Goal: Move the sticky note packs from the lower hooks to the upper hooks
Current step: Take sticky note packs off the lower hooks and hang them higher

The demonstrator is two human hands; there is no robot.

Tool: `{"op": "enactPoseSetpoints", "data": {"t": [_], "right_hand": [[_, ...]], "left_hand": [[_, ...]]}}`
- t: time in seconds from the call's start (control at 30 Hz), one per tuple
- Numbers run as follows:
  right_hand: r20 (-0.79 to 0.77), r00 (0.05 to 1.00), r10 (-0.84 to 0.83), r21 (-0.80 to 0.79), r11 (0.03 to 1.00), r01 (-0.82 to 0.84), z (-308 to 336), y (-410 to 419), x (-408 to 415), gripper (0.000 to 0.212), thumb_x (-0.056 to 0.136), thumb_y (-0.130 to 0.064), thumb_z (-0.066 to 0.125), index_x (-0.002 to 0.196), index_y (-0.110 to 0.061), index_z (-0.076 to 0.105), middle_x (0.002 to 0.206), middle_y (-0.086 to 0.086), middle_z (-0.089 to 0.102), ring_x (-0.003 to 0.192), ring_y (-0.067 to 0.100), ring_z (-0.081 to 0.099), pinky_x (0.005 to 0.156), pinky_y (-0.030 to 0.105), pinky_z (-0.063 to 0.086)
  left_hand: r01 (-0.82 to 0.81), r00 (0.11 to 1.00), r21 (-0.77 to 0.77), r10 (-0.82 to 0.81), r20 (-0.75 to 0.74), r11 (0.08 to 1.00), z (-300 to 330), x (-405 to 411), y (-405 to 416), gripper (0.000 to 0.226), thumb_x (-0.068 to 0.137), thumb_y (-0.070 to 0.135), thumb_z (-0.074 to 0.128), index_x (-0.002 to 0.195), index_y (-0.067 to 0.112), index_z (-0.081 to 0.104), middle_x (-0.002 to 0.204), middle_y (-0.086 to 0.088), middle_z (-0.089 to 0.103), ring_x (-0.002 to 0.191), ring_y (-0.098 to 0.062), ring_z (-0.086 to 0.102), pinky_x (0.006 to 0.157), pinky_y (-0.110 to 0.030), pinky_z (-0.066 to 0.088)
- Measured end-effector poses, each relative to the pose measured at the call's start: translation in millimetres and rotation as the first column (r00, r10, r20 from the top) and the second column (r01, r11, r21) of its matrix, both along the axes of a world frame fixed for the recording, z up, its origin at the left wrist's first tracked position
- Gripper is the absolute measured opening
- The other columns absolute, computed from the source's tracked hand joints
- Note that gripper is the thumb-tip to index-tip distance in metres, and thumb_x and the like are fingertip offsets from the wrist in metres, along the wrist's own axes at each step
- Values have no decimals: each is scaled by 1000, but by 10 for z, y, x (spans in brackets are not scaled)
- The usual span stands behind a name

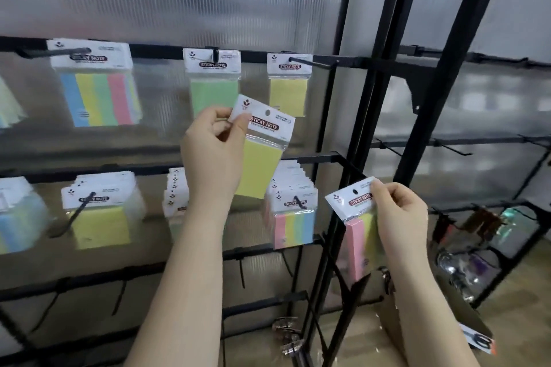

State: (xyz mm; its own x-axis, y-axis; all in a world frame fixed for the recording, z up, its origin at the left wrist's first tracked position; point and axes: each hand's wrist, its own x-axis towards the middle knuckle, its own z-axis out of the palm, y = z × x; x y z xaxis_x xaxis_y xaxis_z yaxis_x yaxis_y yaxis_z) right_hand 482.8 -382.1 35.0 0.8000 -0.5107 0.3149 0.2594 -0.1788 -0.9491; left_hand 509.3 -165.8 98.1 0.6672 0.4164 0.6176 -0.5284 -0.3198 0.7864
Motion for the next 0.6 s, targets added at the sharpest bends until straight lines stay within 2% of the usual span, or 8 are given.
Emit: {"op": "enactPoseSetpoints", "data": {"t": [0.13, 0.23, 0.33, 0.43, 0.53, 0.6], "right_hand": [[17, 995, 102, -18, 995, -102, 88, -317, 141, 34, 92, -23, 58, 69, 1, 55, 62, 4, 52, 60, 15, 43, 56, 27, 33], [2, 987, 163, -26, 986, -163, 134, -445, 214, 35, 93, -23, 57, 62, -8, 53, 59, -1, 53, 56, 11, 43, 53, 25, 34], [-6, 981, 192, -27, 981, -192, 157, -509, 297, 37, 93, -23, 58, 58, -14, 50, 51, -12, 51, 48, 2, 42, 47, 16, 33], [3, 979, 205, -36, 978, -205, 156, -525, 361, 37, 93, -21, 57, 57, -14, 50, 47, -15, 50, 45, -1, 40, 43, 11, 31], [5, 976, 216, -21, 976, -216, 132, -532, 394, 37, 93, -21, 57, 57, -15, 50, 47, -15, 51, 45, -1, 41, 44, 11, 32], [-4, 974, 227, -14, 974, -227, 124, -530, 398, 37, 93, -22, 57, 58, -13, 50, 48, -13, 53, 45, 0, 43, 45, 13, 33]], "left_hand": [[-43, 998, -49, 44, 34, 998, 116, 26, -358, 13, 88, 26, 65, 80, 24, 55, 73, 5, 66, 63, -7, 58, 60, -23, 43], [-46, 994, -68, 52, 94, 997, 256, 28, -541, 14, 89, 26, 64, 84, 15, 57, 70, 2, 64, 60, -7, 53, 57, -21, 39], [-43, 988, -78, 54, 145, 996, 401, 28, -696, 17, 90, 23, 63, 76, 23, 54, 67, 4, 63, 59, -4, 52, 57, -18, 40], [-41, 984, -62, 51, 169, 997, 513, 50, -819, 23, 91, 21, 62, 73, 30, 50, 68, 11, 63, 59, 4, 56, 57, -12, 40], [-50, 985, -57, 59, 165, 997, 534, 119, -888, 20, 91, 23, 62, 76, 30, 51, 75, 12, 67, 72, -6, 67, 62, -26, 52], [-82, 985, -41, 87, 148, 996, 518, 179, -911, 19, 90, 25, 62, 75, 30, 51, 73, 9, 68, 73, -13, 68, 65, -37, 55]]}}
